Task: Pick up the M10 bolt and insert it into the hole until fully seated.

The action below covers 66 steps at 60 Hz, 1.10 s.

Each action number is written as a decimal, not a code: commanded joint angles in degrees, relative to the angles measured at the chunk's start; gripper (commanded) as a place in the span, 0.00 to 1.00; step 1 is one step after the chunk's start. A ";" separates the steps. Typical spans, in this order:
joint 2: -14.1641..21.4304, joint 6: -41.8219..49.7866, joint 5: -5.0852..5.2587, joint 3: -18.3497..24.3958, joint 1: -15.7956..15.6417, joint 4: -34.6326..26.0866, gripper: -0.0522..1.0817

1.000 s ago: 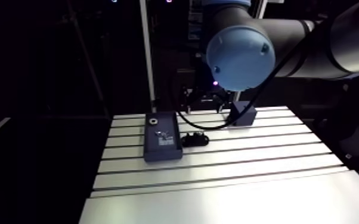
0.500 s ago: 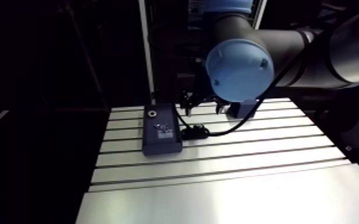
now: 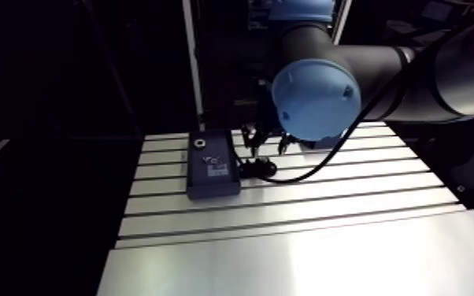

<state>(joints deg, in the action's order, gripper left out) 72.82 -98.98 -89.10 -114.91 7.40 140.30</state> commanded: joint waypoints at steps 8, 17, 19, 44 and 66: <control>-0.79 0.06 0.02 -0.08 -0.02 0.11 0.41; -1.15 0.06 0.11 0.07 -0.02 0.11 0.43; -1.23 0.06 0.11 0.08 -0.02 0.11 0.43; -2.03 0.06 0.20 0.08 -0.02 1.17 0.46; -2.56 0.06 0.20 0.26 -0.03 1.17 0.48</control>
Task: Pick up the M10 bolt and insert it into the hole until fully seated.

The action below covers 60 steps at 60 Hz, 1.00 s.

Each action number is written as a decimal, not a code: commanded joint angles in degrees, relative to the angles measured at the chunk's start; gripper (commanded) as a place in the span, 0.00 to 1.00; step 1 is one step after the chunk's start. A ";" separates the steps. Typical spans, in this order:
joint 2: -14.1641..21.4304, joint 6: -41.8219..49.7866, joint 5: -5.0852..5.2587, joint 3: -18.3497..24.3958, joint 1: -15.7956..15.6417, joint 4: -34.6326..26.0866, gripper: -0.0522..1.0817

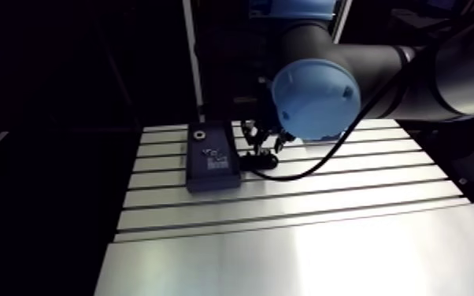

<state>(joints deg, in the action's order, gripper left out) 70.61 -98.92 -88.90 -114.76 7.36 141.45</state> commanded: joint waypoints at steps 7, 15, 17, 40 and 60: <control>-0.35 0.00 0.00 0.10 -0.06 0.03 0.49; -0.53 0.00 0.00 0.19 -0.05 0.03 0.53; -0.53 0.00 0.00 0.27 0.02 0.03 0.53; -0.44 0.00 0.27 0.46 -0.06 0.03 0.59; -0.53 0.00 0.35 0.63 -0.06 -0.06 0.60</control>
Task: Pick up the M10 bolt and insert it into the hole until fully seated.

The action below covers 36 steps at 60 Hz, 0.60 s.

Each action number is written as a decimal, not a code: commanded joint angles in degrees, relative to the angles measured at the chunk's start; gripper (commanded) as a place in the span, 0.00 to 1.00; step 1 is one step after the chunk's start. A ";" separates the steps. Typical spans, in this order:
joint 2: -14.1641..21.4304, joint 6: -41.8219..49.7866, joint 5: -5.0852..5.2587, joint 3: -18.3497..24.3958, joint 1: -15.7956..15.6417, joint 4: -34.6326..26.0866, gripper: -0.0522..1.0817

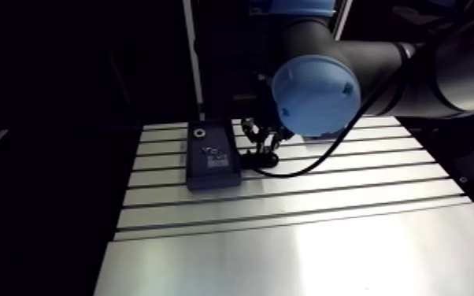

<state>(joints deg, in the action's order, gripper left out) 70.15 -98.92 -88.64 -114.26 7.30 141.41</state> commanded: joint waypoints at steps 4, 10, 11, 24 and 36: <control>-0.06 0.00 0.09 0.05 0.00 -0.04 0.60; -0.15 0.00 0.09 0.04 -0.08 -0.11 0.60; -0.15 0.00 0.09 -0.04 -0.09 -0.11 0.60; -0.22 0.00 0.09 0.04 0.00 -0.20 0.60; -0.23 0.00 0.09 -0.05 0.00 -0.20 0.62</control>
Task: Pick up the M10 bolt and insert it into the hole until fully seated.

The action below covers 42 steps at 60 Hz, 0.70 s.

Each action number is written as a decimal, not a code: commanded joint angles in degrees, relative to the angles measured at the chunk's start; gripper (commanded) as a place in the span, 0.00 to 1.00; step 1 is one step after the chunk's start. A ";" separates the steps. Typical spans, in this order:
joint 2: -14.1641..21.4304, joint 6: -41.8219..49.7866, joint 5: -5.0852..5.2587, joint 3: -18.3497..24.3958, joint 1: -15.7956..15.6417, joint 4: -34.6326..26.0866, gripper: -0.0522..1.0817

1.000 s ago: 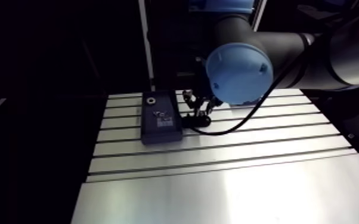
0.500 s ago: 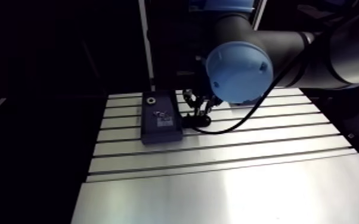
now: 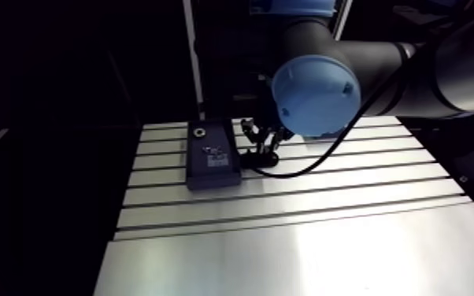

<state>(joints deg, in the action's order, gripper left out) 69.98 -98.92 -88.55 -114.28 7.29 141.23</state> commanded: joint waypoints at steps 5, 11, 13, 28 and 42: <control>-0.07 0.00 0.00 -0.03 0.01 -0.03 0.63; -0.07 0.00 0.00 -0.03 -0.01 -0.03 0.65; -0.07 0.00 0.00 -0.03 0.00 -0.02 0.66; -0.16 0.09 0.09 0.15 -0.07 -0.02 0.70; 0.00 0.09 0.17 0.32 0.01 -0.02 0.73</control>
<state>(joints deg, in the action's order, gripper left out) 69.86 -98.86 -88.46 -114.08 7.27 141.21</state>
